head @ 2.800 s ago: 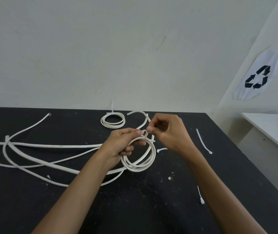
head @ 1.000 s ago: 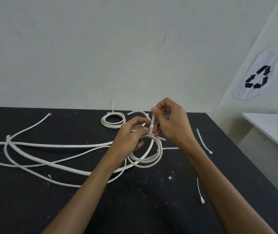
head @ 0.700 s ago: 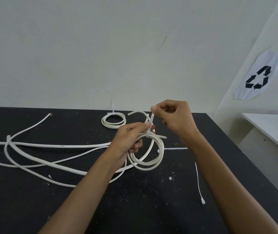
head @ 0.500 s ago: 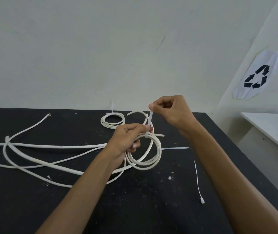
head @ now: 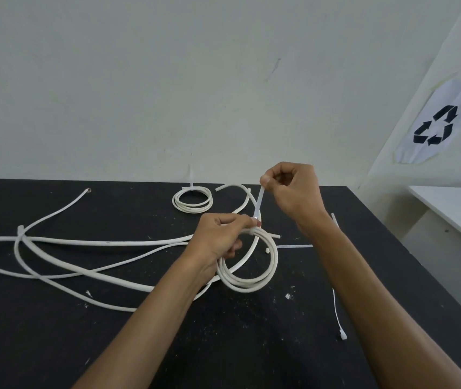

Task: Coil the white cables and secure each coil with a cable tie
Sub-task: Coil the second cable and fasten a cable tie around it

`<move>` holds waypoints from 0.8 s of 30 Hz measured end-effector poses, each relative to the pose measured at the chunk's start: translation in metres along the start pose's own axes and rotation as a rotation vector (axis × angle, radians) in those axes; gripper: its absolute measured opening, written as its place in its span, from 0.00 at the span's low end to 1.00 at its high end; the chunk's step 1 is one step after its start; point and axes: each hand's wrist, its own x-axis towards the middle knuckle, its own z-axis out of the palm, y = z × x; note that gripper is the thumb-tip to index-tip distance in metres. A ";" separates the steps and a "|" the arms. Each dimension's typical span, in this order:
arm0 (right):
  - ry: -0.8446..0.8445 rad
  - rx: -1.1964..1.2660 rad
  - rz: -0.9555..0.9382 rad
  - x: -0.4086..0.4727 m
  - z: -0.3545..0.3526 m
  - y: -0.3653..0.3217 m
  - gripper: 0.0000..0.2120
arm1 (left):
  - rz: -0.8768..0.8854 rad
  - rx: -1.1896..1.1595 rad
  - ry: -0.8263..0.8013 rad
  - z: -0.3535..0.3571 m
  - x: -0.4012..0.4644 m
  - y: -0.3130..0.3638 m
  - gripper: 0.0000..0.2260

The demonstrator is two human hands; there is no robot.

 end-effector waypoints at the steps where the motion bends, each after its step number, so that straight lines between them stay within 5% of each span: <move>1: 0.019 -0.003 0.005 0.000 0.000 0.002 0.09 | 0.009 0.013 0.014 0.002 0.000 0.000 0.04; 14: 0.063 0.207 0.115 -0.016 0.002 0.021 0.07 | 0.141 0.203 0.096 0.006 0.002 -0.010 0.05; 20: -0.267 0.145 0.142 -0.038 0.015 0.029 0.14 | 0.101 -0.063 0.261 -0.027 0.023 0.001 0.05; 24: -0.491 0.381 0.281 -0.054 0.020 0.029 0.15 | 0.143 -0.087 0.271 -0.044 0.028 0.002 0.05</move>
